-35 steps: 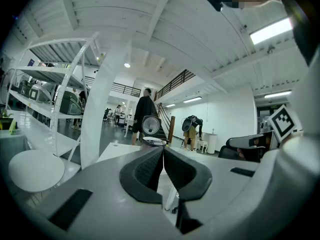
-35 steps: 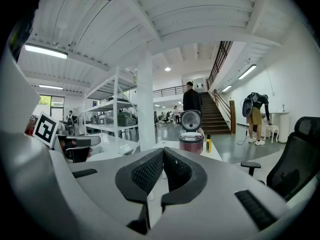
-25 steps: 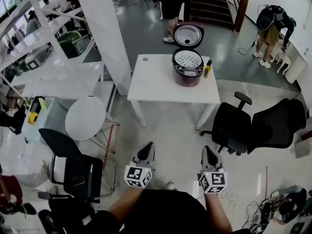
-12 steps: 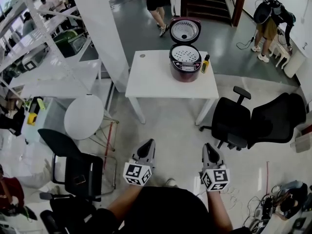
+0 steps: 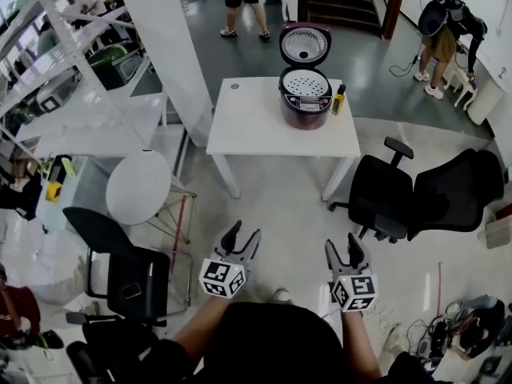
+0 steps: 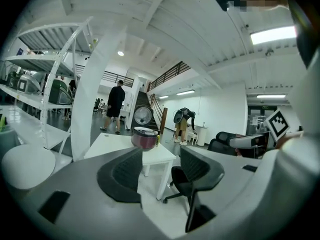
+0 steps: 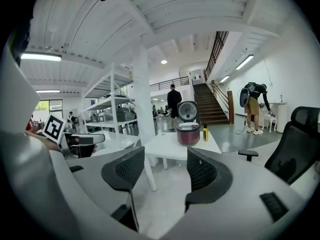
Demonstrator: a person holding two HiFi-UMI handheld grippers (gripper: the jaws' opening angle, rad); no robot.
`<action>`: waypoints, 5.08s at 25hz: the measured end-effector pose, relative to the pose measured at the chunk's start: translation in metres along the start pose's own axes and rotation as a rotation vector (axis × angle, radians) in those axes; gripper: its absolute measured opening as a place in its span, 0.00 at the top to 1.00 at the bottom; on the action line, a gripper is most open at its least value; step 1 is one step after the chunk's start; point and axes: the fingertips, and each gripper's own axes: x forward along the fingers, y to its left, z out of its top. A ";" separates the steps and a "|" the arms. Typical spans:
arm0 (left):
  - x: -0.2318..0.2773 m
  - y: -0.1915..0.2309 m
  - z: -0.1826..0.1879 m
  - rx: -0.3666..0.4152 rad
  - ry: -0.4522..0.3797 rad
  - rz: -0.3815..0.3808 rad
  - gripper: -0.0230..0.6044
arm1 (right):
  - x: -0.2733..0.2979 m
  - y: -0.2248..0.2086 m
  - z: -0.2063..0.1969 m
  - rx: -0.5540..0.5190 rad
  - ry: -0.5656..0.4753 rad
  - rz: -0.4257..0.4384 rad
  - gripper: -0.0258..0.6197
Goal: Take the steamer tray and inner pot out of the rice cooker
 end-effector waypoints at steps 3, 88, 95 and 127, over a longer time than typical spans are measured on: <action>-0.001 0.001 -0.007 -0.014 0.024 0.002 0.56 | -0.001 -0.010 -0.003 0.011 0.012 -0.040 0.59; 0.509 0.266 0.153 -0.112 0.039 0.069 0.54 | 0.567 -0.264 0.153 0.020 0.159 0.040 0.59; 0.549 0.242 0.163 -0.128 0.002 0.099 0.54 | 0.608 -0.291 0.149 -0.018 0.197 0.114 0.59; 0.592 0.264 0.158 -0.180 0.025 0.122 0.56 | 0.741 -0.323 0.088 -0.258 0.537 0.073 0.59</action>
